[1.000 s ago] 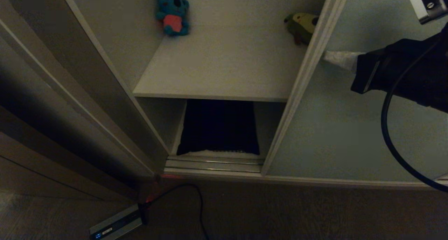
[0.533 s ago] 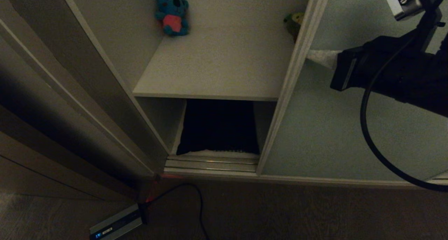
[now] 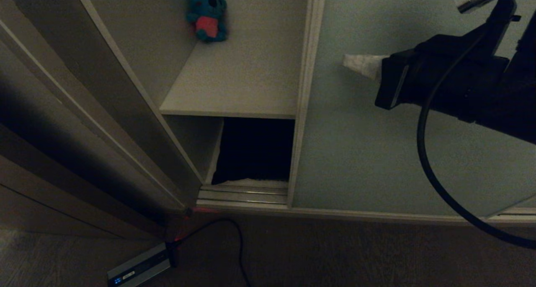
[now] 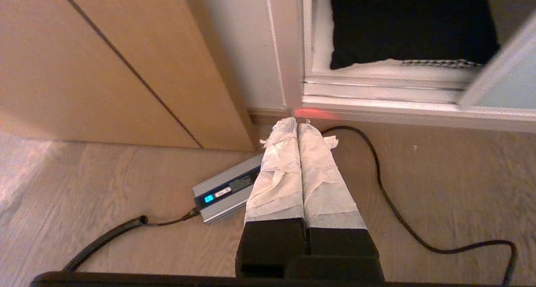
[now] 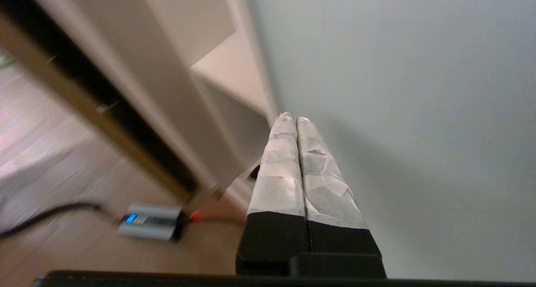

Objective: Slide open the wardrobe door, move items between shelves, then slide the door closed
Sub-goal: Close the door

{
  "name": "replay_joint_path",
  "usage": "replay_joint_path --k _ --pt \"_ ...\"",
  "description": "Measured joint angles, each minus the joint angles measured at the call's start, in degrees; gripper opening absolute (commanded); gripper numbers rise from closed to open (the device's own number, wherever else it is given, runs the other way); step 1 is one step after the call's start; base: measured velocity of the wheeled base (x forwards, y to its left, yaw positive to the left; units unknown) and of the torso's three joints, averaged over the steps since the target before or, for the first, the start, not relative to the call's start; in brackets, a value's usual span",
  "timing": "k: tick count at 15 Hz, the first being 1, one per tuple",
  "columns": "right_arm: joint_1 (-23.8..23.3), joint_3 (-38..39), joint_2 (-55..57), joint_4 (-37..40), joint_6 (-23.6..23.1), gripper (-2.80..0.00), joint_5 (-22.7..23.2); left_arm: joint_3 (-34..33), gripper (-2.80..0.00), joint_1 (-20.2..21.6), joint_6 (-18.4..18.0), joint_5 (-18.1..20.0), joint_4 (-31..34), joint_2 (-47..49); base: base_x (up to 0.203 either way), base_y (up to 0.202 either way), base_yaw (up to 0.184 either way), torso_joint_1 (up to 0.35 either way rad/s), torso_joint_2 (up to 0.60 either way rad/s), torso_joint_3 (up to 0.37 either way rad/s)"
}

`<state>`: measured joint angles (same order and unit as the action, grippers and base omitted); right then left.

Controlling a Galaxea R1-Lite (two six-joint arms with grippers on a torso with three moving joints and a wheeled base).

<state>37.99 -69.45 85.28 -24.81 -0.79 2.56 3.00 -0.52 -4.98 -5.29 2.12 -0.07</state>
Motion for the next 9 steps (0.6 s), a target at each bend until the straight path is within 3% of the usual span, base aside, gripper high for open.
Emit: replay_joint_path --k 5,7,9 --pt "-1.0 7.0 -8.0 7.2 -0.4 -2.8 0.4 0.0 -2.8 0.0 0.0 0.0 0.0 0.0 0.0 0.0 0.0 0.0 0.0 0.0" --pt "-5.8 10.5 -12.1 13.0 -1.6 -2.8 0.1 0.0 -2.8 0.0 0.0 0.0 0.0 0.0 0.0 0.0 0.0 0.0 0.0 0.0" --pt "-14.1 14.3 -17.1 20.1 -4.2 -2.8 0.2 0.0 -2.8 0.0 0.0 0.0 0.0 0.0 0.0 0.0 0.0 0.0 0.0 0.0"
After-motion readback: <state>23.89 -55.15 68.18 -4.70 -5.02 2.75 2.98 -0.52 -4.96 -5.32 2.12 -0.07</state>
